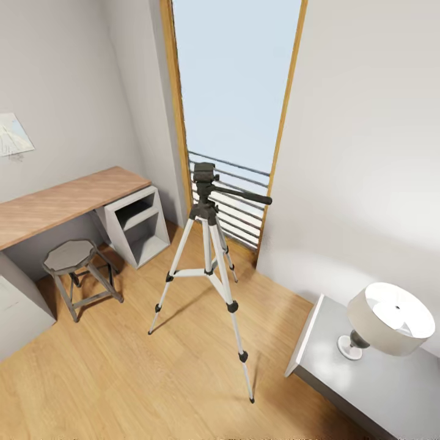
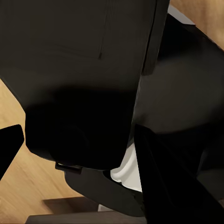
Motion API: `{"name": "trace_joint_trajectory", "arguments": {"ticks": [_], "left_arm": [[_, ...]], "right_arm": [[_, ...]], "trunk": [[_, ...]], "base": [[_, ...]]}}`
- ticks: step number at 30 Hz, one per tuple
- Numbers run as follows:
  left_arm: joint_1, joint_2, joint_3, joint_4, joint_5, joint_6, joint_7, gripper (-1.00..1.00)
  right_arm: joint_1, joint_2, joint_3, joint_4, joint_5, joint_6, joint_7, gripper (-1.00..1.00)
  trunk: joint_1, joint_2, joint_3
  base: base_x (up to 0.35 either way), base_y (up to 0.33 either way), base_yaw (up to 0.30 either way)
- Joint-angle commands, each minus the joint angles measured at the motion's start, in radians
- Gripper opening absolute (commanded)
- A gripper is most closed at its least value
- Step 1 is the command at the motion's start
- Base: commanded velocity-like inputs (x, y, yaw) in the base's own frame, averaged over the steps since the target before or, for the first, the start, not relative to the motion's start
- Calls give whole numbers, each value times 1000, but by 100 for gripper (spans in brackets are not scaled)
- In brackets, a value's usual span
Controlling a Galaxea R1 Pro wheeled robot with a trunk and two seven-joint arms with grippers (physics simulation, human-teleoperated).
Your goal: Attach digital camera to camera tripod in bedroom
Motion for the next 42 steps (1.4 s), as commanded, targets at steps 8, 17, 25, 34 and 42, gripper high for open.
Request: {"name": "trace_joint_trajectory", "arguments": {"ticks": [8,17,25,34,42], "left_arm": [[-1,0,-9,0,6,2,3,-100],[-1,0,-9,0,7,-7,3,-100],[-1,0,-9,1,7,-65,1,-100],[-1,0,-9,1,7,-83,0,-100],[-1,-1,-9,1,7,-85,0,-100]], "right_arm": [[-1,-1,-8,3,8,-6,2,100],[-1,-1,-8,3,8,-6,2,100],[-1,-1,-8,3,8,-6,2,100],[-1,-1,-8,3,8,-6,2,100],[-1,-1,-8,3,8,-6,2,100]], "trunk": [[0,-2,-15],[0,-2,-29],[0,-2,-42],[0,-2,-57],[0,-2,-69]], "base": [[0,0,0],[0,0,0],[0,0,0],[0,0,0],[0,0,0]]}}
